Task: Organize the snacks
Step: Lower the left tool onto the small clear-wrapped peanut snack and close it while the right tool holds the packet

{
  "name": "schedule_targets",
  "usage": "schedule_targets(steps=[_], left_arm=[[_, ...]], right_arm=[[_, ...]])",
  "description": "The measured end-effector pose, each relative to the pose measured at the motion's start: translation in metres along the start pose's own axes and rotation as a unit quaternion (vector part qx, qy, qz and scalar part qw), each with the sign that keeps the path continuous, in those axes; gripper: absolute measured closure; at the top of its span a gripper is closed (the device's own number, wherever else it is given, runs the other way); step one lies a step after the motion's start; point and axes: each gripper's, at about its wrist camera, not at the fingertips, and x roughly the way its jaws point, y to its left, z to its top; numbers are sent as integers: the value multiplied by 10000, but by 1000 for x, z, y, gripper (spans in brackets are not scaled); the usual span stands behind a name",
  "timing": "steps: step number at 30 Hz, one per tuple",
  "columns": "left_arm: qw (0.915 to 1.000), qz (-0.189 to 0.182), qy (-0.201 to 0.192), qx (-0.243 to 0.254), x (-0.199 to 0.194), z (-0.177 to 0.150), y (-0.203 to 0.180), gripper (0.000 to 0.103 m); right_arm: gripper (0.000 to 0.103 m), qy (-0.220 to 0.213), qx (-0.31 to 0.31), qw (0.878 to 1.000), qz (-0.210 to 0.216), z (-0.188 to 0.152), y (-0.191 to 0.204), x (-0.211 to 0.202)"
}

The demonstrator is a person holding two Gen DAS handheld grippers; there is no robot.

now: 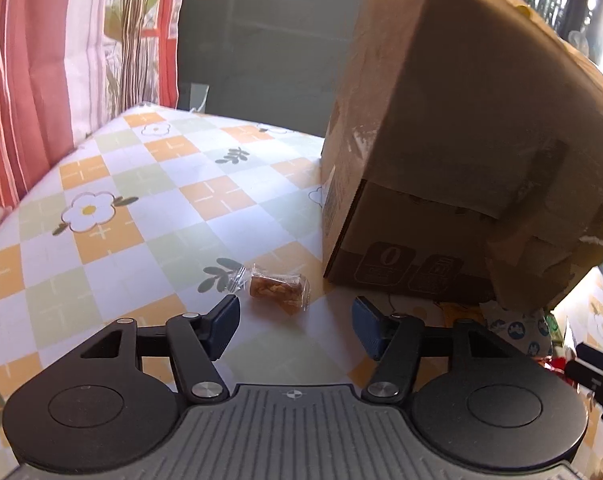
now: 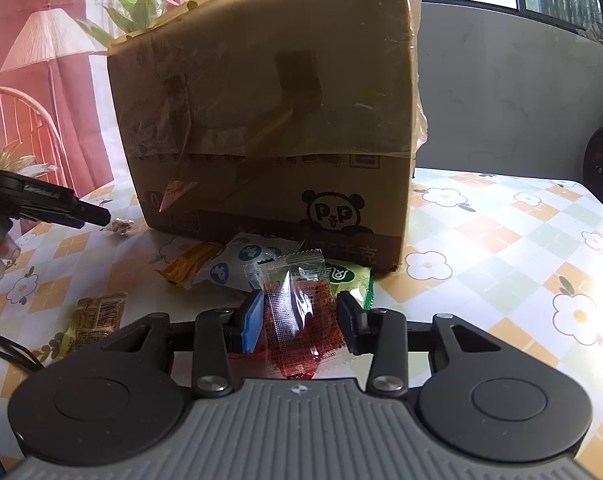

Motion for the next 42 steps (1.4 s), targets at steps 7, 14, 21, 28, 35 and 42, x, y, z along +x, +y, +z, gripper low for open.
schedule_targets(steps=[7,14,21,28,35,42], left_arm=[[9964,34,-48,-851,21,14,14,39],[9983,506,-102,-283,37,16,-2,51],[9977,656,-18,193,30,7,-13,46],[9974,684,224,24,21,6,-8,39],[9978,617,243,-49,13,0,-3,39],[9954,681,204,-644,20,9,0,39]], right_arm=[[61,18,-139,9999,82,-1,6,1],[61,78,-31,9999,142,-1,2,4],[61,94,-2,9998,193,-1,1,5],[61,97,26,9997,205,-1,1,5],[61,104,40,9997,225,-1,2,5],[61,114,44,9997,231,-1,2,4]])
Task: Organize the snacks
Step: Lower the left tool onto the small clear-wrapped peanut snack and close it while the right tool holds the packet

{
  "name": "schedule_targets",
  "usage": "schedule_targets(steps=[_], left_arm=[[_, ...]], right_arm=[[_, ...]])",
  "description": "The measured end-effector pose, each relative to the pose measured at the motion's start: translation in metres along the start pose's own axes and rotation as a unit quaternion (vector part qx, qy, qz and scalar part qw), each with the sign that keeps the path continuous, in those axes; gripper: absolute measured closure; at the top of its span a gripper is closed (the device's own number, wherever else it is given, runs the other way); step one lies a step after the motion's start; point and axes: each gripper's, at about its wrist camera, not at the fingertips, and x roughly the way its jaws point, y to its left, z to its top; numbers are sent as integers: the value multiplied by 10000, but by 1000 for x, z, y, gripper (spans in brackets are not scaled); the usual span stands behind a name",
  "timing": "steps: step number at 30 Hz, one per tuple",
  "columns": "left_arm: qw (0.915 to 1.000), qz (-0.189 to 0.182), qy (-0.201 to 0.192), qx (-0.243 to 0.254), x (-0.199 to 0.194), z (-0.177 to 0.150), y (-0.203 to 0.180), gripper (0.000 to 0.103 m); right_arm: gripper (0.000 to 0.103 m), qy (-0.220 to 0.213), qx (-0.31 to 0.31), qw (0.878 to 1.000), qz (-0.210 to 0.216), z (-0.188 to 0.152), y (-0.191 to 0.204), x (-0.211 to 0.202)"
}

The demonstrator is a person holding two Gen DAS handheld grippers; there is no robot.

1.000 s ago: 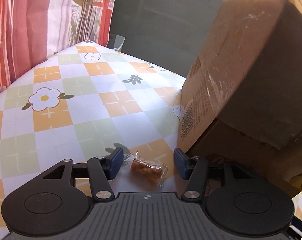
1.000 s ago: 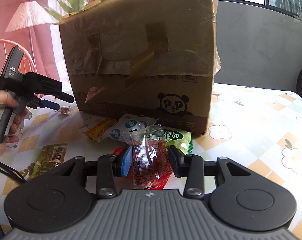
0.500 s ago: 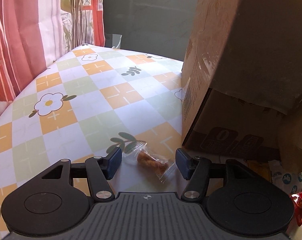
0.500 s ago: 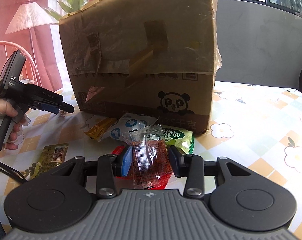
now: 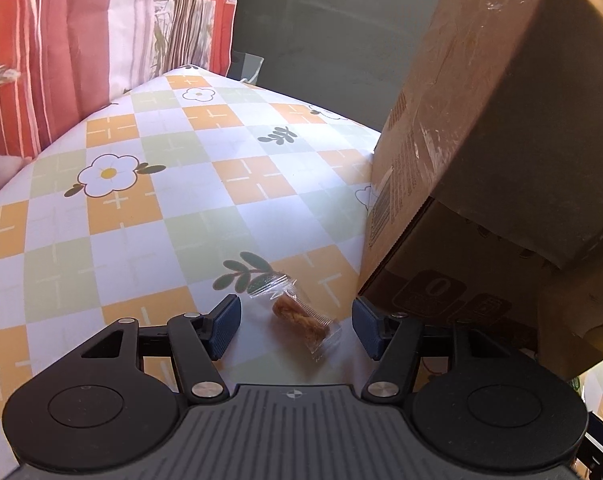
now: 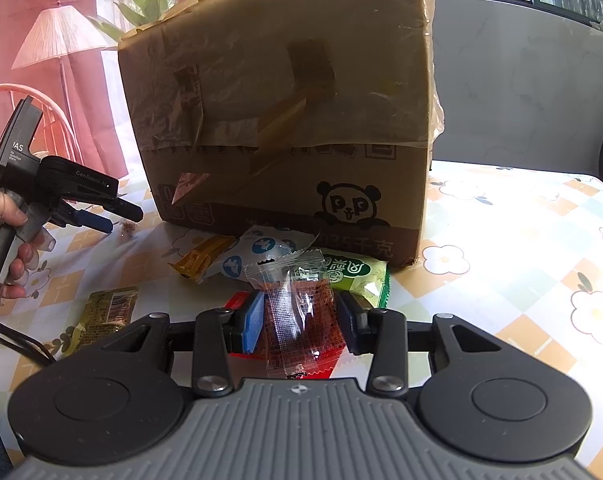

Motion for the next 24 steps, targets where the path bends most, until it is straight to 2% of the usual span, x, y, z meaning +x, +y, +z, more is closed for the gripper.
schedule_targets(steps=[3,5,16,20,21,23,24], left_arm=[[9984,370,-117,407,4,-1,-7,39],[9972,435,-137,595,3,-4,-8,39],[9975,304,-208,611,-7,-8,6,40],[9959,166,-241,854,0,-8,-3,41],[9951,173,-265,936,2,-8,-6,43],[9944,93,-321,999,2,-9,-6,63],[9950,-48,-323,948,1,-9,-4,67]], right_arm=[[61,10,15,10000,-1,0,0,0],[61,6,33,10000,-1,0,0,0],[61,17,57,10000,8,0,1,1],[61,19,62,10000,7,0,1,1],[61,20,64,10000,10,0,1,1],[61,22,74,10000,13,0,0,1],[61,23,81,10000,15,0,0,1]])
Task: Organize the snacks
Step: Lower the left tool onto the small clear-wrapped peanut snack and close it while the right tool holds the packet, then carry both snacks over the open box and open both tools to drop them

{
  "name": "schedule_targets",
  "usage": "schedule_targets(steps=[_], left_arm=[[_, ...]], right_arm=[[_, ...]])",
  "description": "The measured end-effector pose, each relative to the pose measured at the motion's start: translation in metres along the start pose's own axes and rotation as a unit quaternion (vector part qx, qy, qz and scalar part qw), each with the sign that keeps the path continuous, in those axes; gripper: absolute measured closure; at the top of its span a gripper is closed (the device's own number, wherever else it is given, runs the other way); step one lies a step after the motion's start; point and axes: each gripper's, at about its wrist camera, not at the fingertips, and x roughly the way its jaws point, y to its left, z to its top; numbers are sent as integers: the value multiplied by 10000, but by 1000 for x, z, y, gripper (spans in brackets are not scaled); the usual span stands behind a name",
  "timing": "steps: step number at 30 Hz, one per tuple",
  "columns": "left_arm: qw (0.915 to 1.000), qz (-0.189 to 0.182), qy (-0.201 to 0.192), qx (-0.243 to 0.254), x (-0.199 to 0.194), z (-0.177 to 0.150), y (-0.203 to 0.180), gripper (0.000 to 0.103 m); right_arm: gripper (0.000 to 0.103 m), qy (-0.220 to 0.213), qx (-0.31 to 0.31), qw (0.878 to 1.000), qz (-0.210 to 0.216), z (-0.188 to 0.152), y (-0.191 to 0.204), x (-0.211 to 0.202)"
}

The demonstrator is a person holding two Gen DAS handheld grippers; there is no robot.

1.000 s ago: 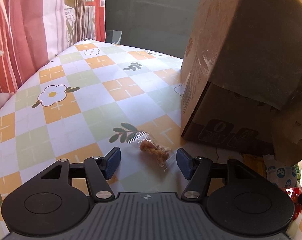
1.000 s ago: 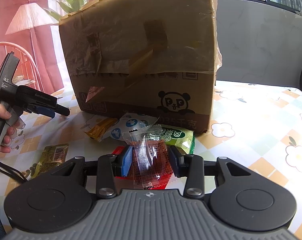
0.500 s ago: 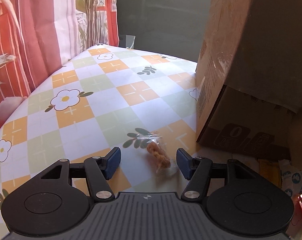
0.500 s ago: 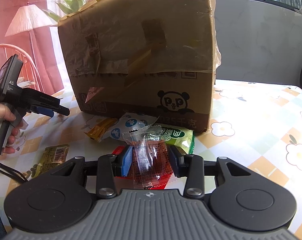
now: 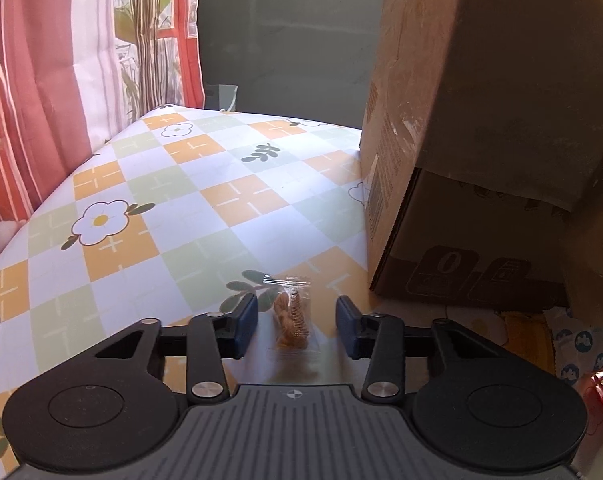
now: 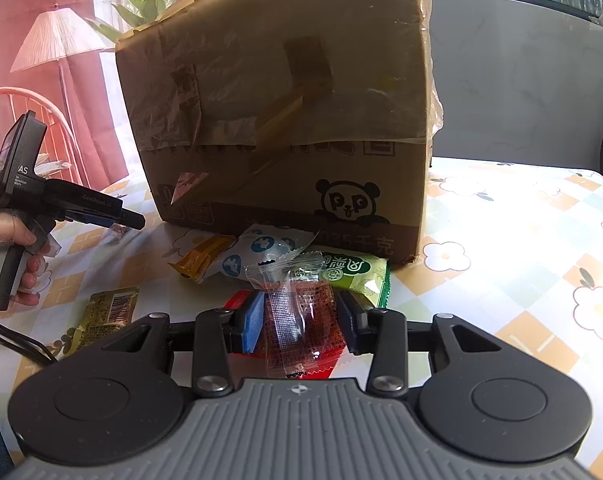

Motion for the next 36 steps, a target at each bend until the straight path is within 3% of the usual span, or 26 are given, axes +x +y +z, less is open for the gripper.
schedule_targets(steps=[2,7,11,15,21,24,25,30,31,32,36], left_arm=[[9997,-199,14,-109,-3,-2,2,75],[9988,-424,-76,252,-19,-14,-7,82],[9981,-341,-94,498,-27,-24,-15,83],[9993,-131,-102,350,-29,-22,-12,83],[9994,-128,-126,284,-24,-15,-11,82],[9997,-224,-62,18,-18,-12,-5,69],[9998,-213,-60,-2,-17,-10,-5,57],[9997,-42,-239,65,-11,-7,-5,55],[9997,-47,-218,59,-9,-6,-4,60],[9998,-80,-180,54,-7,-6,-4,82],[9990,25,-250,382,-10,-11,-11,86]], right_arm=[[61,2,10,10000,4,0,0,0],[61,22,3,10000,-4,0,0,1],[61,25,-2,10000,-8,0,0,1],[61,16,-24,10000,-3,0,1,1],[61,0,-47,10000,-5,-1,2,-1],[61,-1,-49,10000,1,-1,2,-1],[61,2,-43,10000,-3,-1,2,-1],[61,17,-46,10000,4,0,3,0],[61,18,-44,10000,2,0,3,0],[61,17,-41,10000,2,0,3,0],[61,16,-27,10000,4,-1,2,1]])
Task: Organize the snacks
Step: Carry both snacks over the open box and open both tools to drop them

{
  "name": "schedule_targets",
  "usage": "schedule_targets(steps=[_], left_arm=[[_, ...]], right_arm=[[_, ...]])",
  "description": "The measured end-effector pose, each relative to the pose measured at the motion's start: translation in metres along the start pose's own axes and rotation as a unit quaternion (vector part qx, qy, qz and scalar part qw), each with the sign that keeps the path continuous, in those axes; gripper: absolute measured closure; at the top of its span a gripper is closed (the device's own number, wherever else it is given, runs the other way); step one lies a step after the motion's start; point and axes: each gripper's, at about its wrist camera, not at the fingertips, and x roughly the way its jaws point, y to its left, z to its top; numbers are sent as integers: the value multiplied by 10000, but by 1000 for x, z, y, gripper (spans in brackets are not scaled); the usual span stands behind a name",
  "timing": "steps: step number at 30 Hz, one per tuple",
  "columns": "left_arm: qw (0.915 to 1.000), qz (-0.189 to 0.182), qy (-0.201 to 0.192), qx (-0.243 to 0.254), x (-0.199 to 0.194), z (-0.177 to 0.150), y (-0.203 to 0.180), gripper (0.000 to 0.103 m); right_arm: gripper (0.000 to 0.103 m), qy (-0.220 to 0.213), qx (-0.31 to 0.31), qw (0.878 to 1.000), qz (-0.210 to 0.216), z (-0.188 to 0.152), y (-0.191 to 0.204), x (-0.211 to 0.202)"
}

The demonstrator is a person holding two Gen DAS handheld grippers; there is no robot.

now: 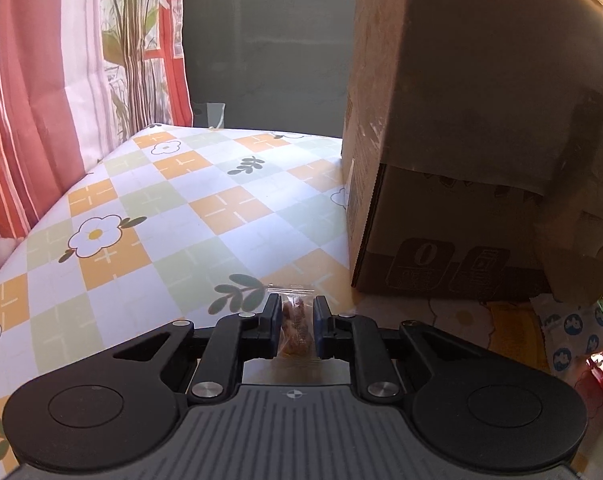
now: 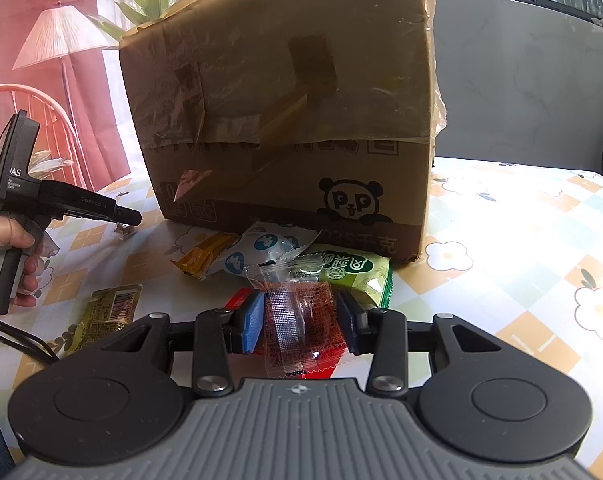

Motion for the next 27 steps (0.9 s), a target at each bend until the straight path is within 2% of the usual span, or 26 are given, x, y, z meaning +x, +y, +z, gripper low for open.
schedule_targets(steps=[6,10,17,22,27], left_arm=[[10000,-29,32,74,-10,-7,0,86],[9998,-102,-88,140,-24,-10,-2,86],[9975,-553,-405,176,-59,-4,-12,86],[9894,-1043,-904,444,-101,14,-27,86],[9741,-1445,-1608,662,-140,44,-49,86]], right_arm=[[61,3,7,10000,1,0,0,0],[61,1,2,10000,-4,0,0,0],[61,-96,-97,9999,-62,3,3,-7],[61,-414,-240,9988,129,23,9,-28],[61,-1138,-409,9921,336,70,16,-58]])
